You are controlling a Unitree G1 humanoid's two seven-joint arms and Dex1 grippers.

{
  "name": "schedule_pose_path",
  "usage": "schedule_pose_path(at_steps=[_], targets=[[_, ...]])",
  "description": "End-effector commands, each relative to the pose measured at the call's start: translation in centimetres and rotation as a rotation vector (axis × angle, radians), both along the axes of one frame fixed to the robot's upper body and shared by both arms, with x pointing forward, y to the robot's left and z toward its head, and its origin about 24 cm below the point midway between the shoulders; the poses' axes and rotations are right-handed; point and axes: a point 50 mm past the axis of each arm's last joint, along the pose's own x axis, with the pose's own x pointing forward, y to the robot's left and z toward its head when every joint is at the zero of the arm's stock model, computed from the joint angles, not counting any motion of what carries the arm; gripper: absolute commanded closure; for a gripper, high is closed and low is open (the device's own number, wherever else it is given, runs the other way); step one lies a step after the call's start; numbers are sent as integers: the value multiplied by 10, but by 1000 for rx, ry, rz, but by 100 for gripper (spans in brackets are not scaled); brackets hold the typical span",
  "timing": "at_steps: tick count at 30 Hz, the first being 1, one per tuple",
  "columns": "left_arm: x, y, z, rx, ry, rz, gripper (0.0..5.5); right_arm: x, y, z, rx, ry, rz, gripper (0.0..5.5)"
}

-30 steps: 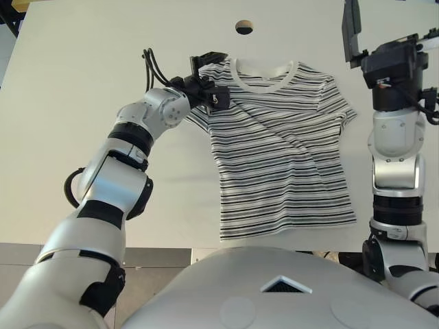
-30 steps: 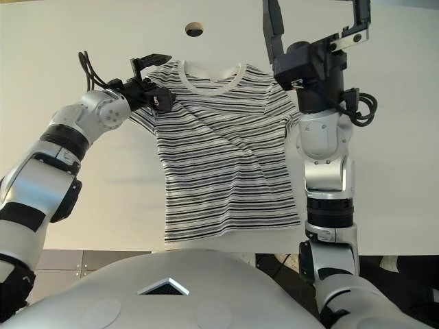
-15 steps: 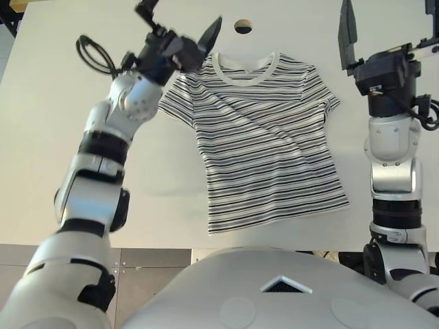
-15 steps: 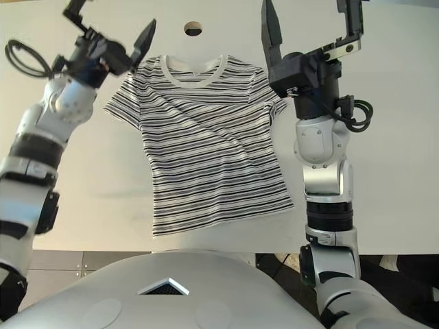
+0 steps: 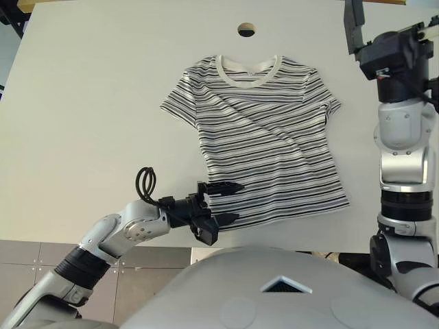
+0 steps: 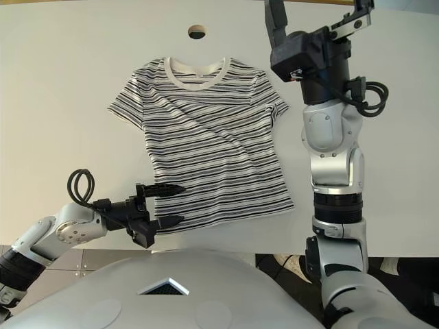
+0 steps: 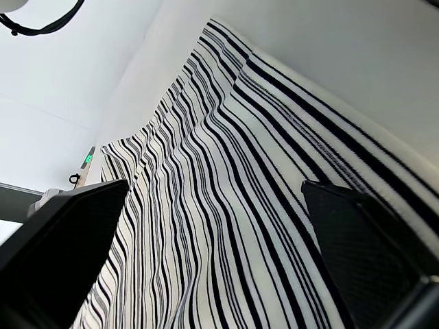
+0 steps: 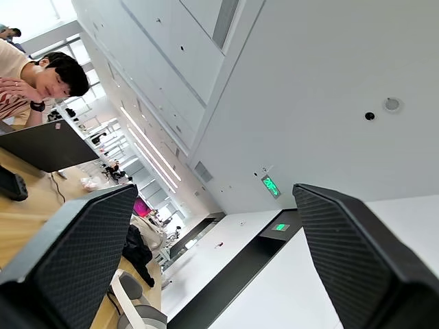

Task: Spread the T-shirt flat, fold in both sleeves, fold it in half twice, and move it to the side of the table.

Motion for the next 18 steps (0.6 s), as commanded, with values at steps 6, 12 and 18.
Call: schedule_pose_path(at_steps=[6, 12, 18], targets=[[-53, 63, -3, 338, 216, 6, 80, -2, -2, -8, -113, 39, -2, 130], [-35, 87, 12, 394, 129, 114, 80, -1, 7, -13, -115, 49, 16, 130], [-21, 80, 31, 276, 24, 160, 80, -2, 5, -14, -131, 53, 8, 130]])
